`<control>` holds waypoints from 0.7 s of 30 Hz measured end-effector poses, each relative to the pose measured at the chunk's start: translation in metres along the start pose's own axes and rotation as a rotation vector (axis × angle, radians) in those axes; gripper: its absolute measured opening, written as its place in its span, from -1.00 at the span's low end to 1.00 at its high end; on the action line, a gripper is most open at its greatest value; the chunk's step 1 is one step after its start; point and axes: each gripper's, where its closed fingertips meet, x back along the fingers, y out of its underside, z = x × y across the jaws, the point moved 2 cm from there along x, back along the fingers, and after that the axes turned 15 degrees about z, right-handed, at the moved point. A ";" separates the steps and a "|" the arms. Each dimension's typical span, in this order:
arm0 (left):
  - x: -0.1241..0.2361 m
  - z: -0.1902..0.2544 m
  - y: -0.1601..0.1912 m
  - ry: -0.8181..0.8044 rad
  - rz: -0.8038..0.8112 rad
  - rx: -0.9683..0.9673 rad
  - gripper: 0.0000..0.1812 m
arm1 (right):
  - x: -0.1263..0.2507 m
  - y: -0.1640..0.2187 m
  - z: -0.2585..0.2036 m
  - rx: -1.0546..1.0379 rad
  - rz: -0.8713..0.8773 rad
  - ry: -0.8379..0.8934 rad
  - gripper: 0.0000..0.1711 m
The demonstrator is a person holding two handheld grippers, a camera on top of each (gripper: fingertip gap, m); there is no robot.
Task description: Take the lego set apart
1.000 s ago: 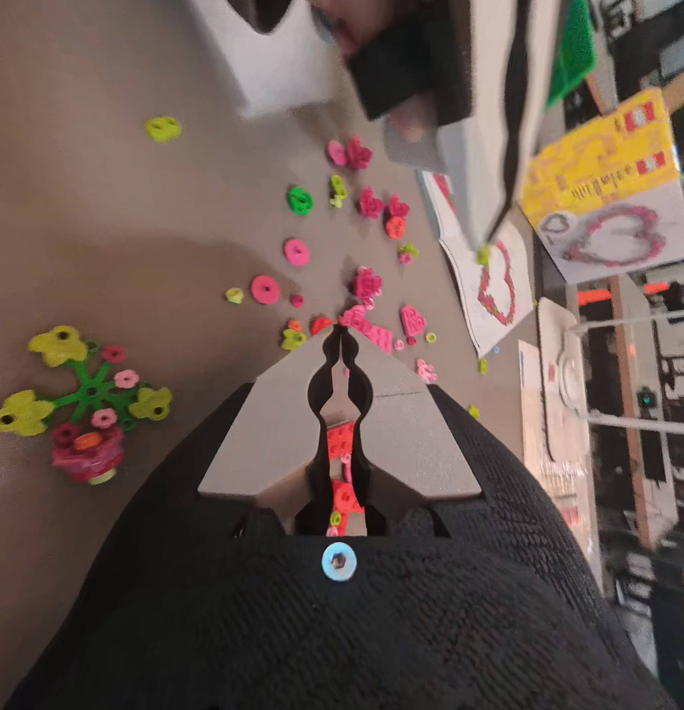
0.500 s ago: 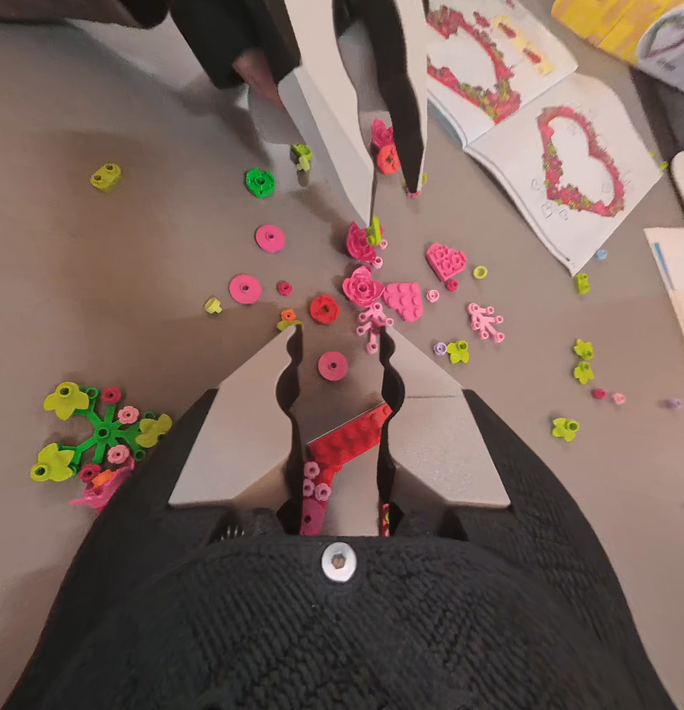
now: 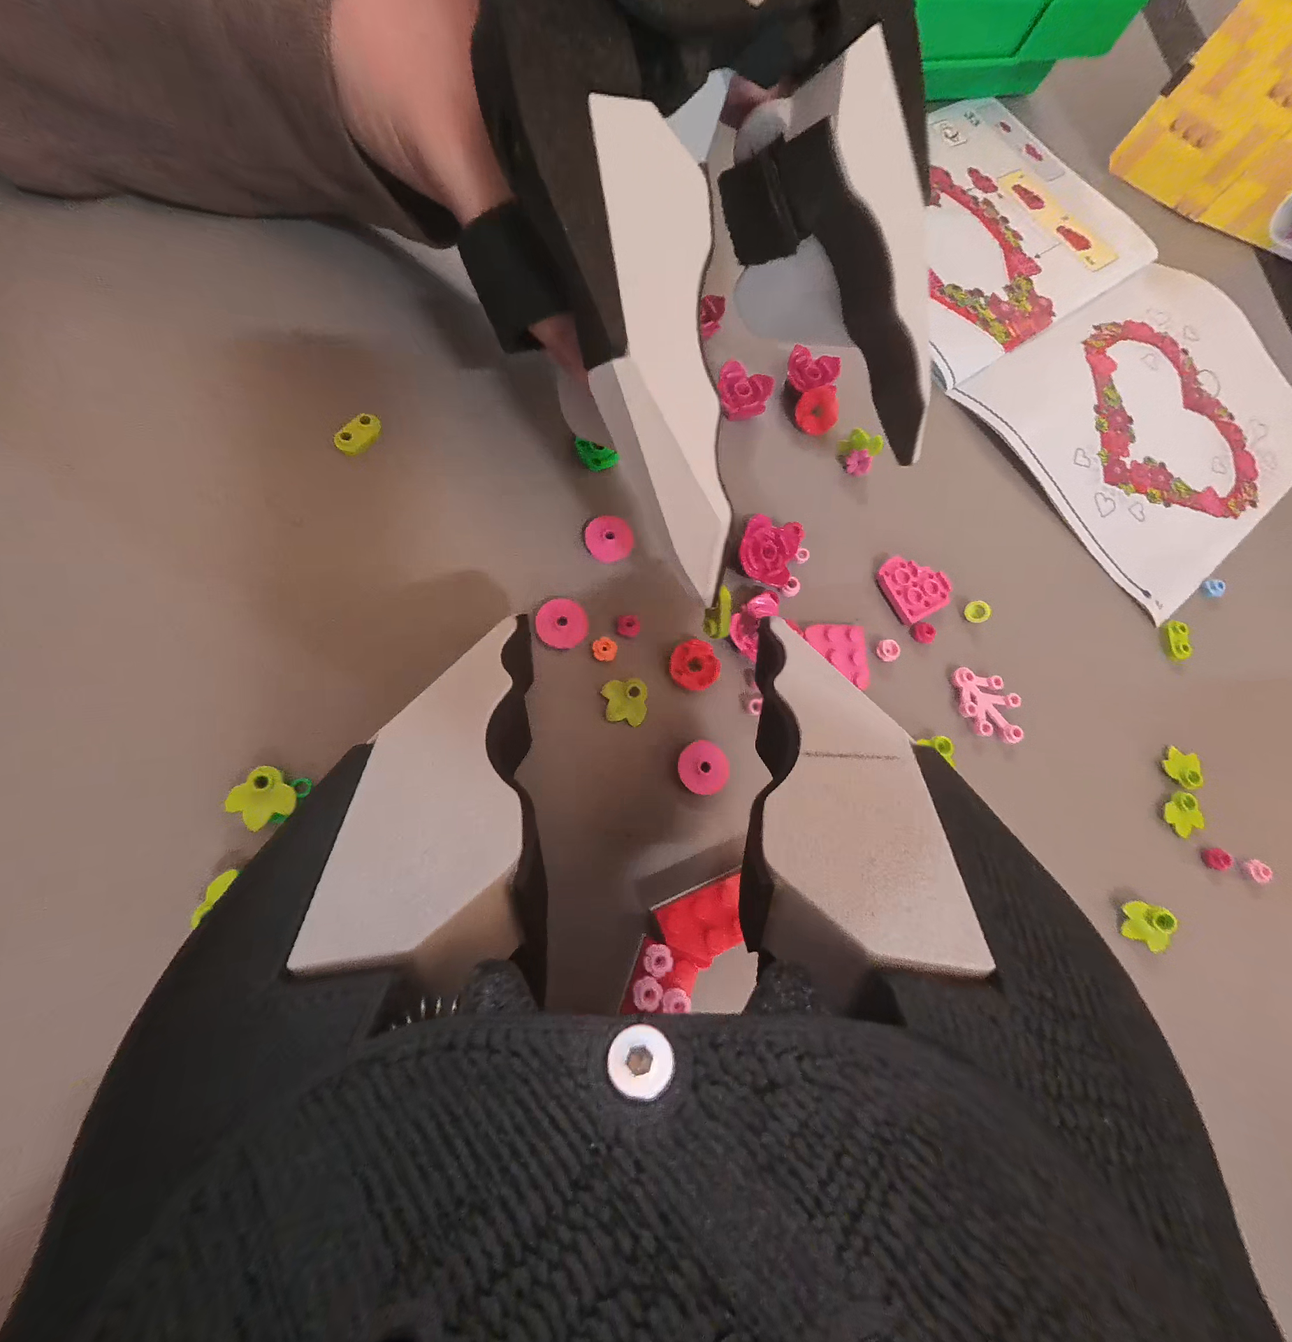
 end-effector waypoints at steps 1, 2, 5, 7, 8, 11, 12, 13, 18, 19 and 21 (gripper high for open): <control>0.000 -0.001 -0.001 -0.004 0.006 -0.004 -0.05 | -0.001 0.000 -0.002 0.005 -0.004 -0.009 -0.28; 0.001 -0.001 -0.002 -0.007 0.013 -0.007 -0.05 | -0.002 0.001 -0.004 0.008 -0.010 -0.017 -0.28; 0.003 -0.004 -0.006 -0.018 0.038 0.005 -0.05 | -0.003 0.007 -0.005 0.014 -0.048 -0.021 -0.27; 0.004 -0.004 -0.006 -0.016 0.036 0.017 -0.05 | -0.003 0.008 -0.004 0.011 -0.050 -0.016 -0.27; 0.004 -0.004 -0.005 -0.017 0.033 0.019 -0.05 | -0.002 0.006 -0.004 0.009 -0.040 -0.014 -0.27; 0.002 -0.005 -0.003 -0.031 0.022 0.000 -0.05 | 0.000 -0.001 -0.001 0.012 -0.013 0.006 -0.27; 0.003 -0.006 -0.005 -0.042 0.033 -0.013 -0.06 | 0.002 -0.003 0.002 0.021 -0.004 0.025 -0.28; 0.004 -0.008 -0.009 -0.059 0.057 -0.028 -0.06 | 0.006 -0.005 0.007 0.040 0.009 0.057 -0.28; 0.021 -0.021 -0.042 -0.195 0.294 -0.131 -0.26 | 0.088 -0.022 0.071 0.181 0.125 0.446 -0.47; 0.024 -0.020 -0.047 -0.193 0.342 -0.132 -0.30 | 0.116 -0.019 0.086 0.174 0.138 0.539 -0.51; 0.027 -0.017 -0.056 -0.179 0.434 -0.108 -0.32 | 0.178 0.000 0.112 0.119 0.129 0.713 -0.56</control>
